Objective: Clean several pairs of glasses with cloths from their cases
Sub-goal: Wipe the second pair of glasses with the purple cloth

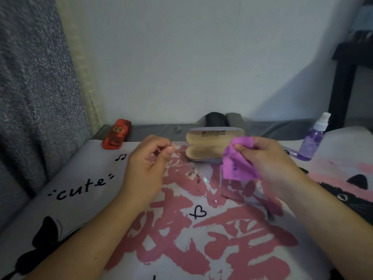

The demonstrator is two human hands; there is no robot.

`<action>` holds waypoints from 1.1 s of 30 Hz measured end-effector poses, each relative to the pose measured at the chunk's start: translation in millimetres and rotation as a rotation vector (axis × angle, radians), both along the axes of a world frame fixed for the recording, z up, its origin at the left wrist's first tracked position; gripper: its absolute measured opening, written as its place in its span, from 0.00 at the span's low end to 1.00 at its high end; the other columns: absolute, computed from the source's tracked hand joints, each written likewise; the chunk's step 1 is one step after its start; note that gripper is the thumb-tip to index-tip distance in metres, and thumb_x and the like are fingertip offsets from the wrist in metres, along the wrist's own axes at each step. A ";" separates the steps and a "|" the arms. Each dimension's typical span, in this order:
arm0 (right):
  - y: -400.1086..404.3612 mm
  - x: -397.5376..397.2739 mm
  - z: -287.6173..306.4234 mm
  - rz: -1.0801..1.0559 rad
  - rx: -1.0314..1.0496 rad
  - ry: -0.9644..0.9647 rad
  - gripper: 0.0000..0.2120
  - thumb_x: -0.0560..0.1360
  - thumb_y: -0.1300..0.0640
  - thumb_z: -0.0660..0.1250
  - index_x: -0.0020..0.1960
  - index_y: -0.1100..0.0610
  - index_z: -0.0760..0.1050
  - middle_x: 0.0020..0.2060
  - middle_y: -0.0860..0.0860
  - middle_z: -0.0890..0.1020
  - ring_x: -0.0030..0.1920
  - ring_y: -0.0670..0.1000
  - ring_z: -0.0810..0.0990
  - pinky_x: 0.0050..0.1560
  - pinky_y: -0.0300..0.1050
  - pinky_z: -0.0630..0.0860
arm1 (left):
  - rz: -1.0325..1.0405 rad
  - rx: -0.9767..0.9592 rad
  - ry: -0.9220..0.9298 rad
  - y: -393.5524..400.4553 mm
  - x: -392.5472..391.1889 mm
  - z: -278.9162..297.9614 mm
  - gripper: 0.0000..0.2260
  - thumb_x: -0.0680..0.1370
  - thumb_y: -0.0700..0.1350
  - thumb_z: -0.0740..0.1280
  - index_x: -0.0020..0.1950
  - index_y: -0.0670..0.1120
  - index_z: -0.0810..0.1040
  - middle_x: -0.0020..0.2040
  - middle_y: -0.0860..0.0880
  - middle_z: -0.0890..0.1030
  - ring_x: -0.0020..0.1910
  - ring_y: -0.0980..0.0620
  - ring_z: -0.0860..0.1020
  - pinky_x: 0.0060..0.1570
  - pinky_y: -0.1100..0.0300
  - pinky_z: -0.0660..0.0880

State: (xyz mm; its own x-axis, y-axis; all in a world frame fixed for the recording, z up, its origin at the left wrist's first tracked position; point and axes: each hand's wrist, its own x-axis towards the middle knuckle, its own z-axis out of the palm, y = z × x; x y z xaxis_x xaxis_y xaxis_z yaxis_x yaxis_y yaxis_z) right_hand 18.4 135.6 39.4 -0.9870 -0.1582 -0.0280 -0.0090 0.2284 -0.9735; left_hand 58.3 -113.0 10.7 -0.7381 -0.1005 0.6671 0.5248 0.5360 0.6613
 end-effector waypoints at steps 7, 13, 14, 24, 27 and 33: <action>-18.1 16.9 1.2 0.207 0.267 0.134 0.02 0.79 0.57 0.69 0.49 0.51 0.81 0.41 0.43 0.87 0.42 0.41 0.84 0.41 0.35 0.75 | 0.296 0.247 0.047 -25.8 -11.7 3.4 0.09 0.83 0.44 0.65 0.45 0.55 0.76 0.39 0.55 0.77 0.38 0.58 0.73 0.42 0.64 0.72; -36.2 29.7 -11.5 0.478 0.372 0.144 0.02 0.80 0.55 0.69 0.51 0.49 0.80 0.47 0.45 0.86 0.50 0.44 0.84 0.56 0.48 0.80 | 0.319 0.273 0.017 -23.3 -11.3 2.1 0.10 0.83 0.45 0.65 0.44 0.57 0.76 0.38 0.54 0.77 0.37 0.59 0.73 0.40 0.65 0.72; -33.1 28.1 -9.0 0.507 0.400 0.126 0.03 0.80 0.55 0.68 0.50 0.50 0.81 0.47 0.46 0.86 0.49 0.46 0.84 0.57 0.51 0.80 | 0.316 0.272 0.009 -22.8 -11.1 1.9 0.10 0.83 0.45 0.65 0.44 0.57 0.76 0.38 0.54 0.77 0.37 0.59 0.73 0.40 0.66 0.72; 30.5 -21.7 15.7 -0.170 0.239 0.132 0.07 0.81 0.58 0.66 0.47 0.53 0.82 0.41 0.56 0.85 0.41 0.56 0.80 0.43 0.52 0.75 | 0.111 -0.018 0.105 3.5 1.7 -3.0 0.07 0.84 0.44 0.62 0.46 0.50 0.73 0.41 0.54 0.75 0.42 0.55 0.75 0.44 0.60 0.72; 34.1 -28.9 12.2 -0.273 0.158 0.245 0.08 0.79 0.60 0.65 0.46 0.55 0.82 0.35 0.54 0.82 0.36 0.54 0.77 0.40 0.50 0.70 | 0.043 -0.206 0.186 16.0 1.3 -9.9 0.04 0.83 0.44 0.61 0.49 0.51 0.72 0.42 0.56 0.72 0.42 0.60 0.72 0.42 0.66 0.69; 39.1 -29.8 12.4 -0.275 0.111 0.266 0.08 0.78 0.61 0.64 0.46 0.56 0.82 0.38 0.55 0.83 0.38 0.52 0.78 0.42 0.48 0.70 | -0.003 -0.438 0.131 28.6 -2.4 -25.6 0.02 0.83 0.47 0.60 0.51 0.50 0.72 0.41 0.52 0.77 0.37 0.57 0.72 0.38 0.64 0.68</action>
